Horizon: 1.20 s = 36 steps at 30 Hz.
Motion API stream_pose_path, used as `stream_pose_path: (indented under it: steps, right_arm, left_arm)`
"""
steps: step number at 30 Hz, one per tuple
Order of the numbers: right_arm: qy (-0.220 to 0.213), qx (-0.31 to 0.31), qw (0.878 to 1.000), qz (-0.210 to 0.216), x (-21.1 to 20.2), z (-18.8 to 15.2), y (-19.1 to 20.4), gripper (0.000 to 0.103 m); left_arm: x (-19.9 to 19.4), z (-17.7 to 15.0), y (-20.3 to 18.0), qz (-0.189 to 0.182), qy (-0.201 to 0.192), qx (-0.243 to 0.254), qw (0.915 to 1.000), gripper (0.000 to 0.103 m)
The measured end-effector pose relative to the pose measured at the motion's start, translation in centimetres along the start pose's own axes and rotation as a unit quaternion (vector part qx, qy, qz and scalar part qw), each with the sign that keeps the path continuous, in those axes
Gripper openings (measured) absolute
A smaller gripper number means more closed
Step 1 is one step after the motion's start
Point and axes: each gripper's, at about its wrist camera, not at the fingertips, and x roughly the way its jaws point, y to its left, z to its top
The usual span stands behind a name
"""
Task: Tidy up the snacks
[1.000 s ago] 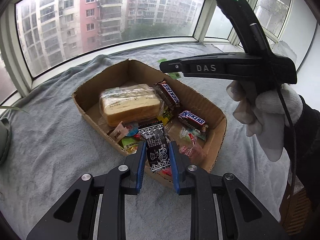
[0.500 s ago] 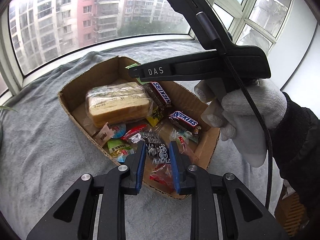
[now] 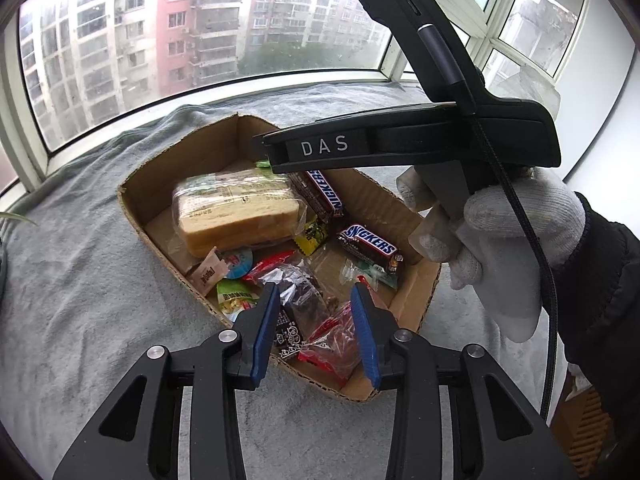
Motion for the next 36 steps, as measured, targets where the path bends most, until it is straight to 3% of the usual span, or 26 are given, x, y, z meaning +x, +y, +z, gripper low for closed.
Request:
stream_pose_path:
  steps: [4,5,7,21,25,29,36]
  right_arm:
    - [0.001,0.004,1.0,-0.003,-0.3,-0.5,-0.1,0.081]
    - [0.002,0.004,1.0,-0.004,-0.4,-0.6,0.0,0.081]
    - [0.003,0.003,1.0,-0.004,-0.6,-0.9,0.1,0.081]
    - [-0.04,0.025,0.998,-0.039,-6.4,-3.1,0.5,0.086]
    - [-0.06,0.034,0.997,-0.044,-8.9,-4.2,1.1,0.087]
    - [-0.075,0.039,0.995,-0.047,-11.1,-5.6,1.8,0.088]
    - [-0.104,0.052,0.992,-0.049,-15.0,-8.0,3.3,0.098]
  left_arm:
    - [-0.1,-0.1,0.0,0.001,0.0,0.002,1.0,0.035]
    - [-0.1,-0.2,0.0,0.002,0.0,0.003,1.0,0.036]
    - [-0.1,-0.3,0.2,0.004,-0.001,0.001,1.0,0.048]
    - [-3.6,-2.1,2.3,0.034,-0.024,-0.019,0.9989,0.053]
    - [-5.0,-2.7,2.6,0.05,-0.036,-0.024,0.9978,0.064]
    - [-6.4,-3.2,2.8,0.069,-0.045,-0.027,0.9962,0.065]
    - [-9.0,-4.1,2.9,0.093,-0.06,-0.043,0.9929,0.069]
